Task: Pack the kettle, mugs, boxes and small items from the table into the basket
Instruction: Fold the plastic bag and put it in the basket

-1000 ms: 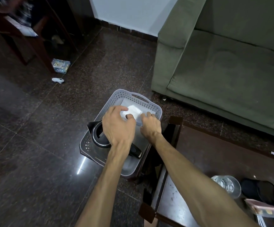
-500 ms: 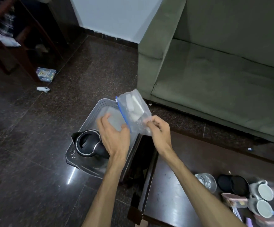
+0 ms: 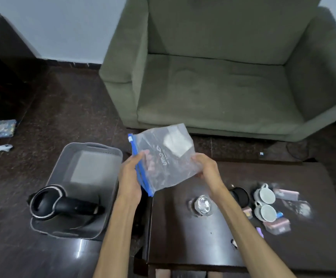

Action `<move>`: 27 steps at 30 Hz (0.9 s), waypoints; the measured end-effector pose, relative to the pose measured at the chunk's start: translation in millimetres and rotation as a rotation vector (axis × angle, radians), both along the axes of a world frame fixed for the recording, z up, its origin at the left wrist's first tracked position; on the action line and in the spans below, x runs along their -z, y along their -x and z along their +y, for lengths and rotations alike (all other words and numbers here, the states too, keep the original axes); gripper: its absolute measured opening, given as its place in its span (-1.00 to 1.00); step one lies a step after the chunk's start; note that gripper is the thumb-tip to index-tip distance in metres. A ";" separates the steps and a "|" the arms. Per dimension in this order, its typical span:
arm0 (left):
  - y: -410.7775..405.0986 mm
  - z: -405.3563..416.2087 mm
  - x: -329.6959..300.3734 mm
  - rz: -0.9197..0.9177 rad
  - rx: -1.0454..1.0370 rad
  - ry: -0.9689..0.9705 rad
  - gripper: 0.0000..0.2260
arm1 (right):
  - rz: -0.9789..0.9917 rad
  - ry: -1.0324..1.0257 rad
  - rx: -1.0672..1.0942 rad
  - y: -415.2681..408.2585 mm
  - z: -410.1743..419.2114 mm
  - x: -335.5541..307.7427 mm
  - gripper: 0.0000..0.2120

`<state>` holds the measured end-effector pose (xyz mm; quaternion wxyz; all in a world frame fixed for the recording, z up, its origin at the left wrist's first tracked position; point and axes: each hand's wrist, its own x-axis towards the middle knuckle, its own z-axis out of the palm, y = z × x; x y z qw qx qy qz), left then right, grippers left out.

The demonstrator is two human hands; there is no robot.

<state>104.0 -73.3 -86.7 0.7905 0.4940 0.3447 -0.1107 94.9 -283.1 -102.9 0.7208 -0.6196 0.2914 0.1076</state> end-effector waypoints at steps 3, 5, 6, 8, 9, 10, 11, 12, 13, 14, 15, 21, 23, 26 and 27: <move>2.6 -44.8 -10.6 -0.135 0.078 -0.256 -0.81 | 0.065 0.359 0.086 21.6 -37.7 13.7 -0.77; 4.0 -80.4 -17.1 -0.234 0.100 -0.375 -0.66 | -0.052 0.387 0.183 34.9 -55.6 4.3 -0.81; 5.0 -99.7 -20.5 -0.270 0.118 -0.414 -0.62 | -0.121 0.362 0.198 40.0 -63.8 -2.4 -0.84; 8.4 -136.4 -26.3 -0.324 0.168 -0.464 -0.54 | -0.201 0.247 0.159 45.5 -77.4 -19.4 -0.80; 10.0 -152.1 -27.7 -0.344 0.198 -0.466 -0.50 | -0.215 0.190 0.114 46.2 -82.6 -28.0 -0.73; 11.9 -166.2 -27.7 -0.363 0.213 -0.459 -0.48 | -0.219 0.144 0.064 46.3 -87.9 -34.5 -0.67; 14.0 -180.0 -26.8 -0.369 0.226 -0.432 -0.48 | -0.218 0.111 0.019 46.4 -93.9 -39.3 -0.62; 16.1 -192.7 -25.8 -0.358 0.230 -0.390 -0.49 | -0.219 0.107 -0.022 46.0 -100.0 -42.1 -0.60; 17.6 -202.6 -23.1 -0.339 0.225 -0.354 -0.50 | -0.218 0.117 -0.054 45.4 -104.8 -44.3 -0.57; 19.7 -212.5 -21.1 -0.322 0.224 -0.315 -0.52 | -0.212 0.132 -0.071 45.1 -111.3 -43.8 -0.54; 22.0 -224.5 -18.7 -0.312 0.233 -0.292 -0.55 | -0.210 0.135 -0.068 46.7 -121.1 -43.6 -0.52; 33.1 -272.4 -12.4 -0.299 0.345 -0.399 -0.76 | -0.216 0.197 0.001 61.5 -164.9 -35.5 -0.75; 37.8 -284.0 -11.4 -0.295 0.346 -0.438 -0.84 | -0.214 0.231 0.018 67.2 -177.9 -33.4 -0.81; 42.7 -297.2 -6.6 -0.311 0.300 -0.516 -0.88 | -0.172 0.326 0.090 76.0 -197.4 -29.7 -0.89; 44.4 -301.1 -6.0 -0.321 0.279 -0.544 -0.87 | -0.150 0.415 0.125 79.1 -204.4 -28.2 -0.89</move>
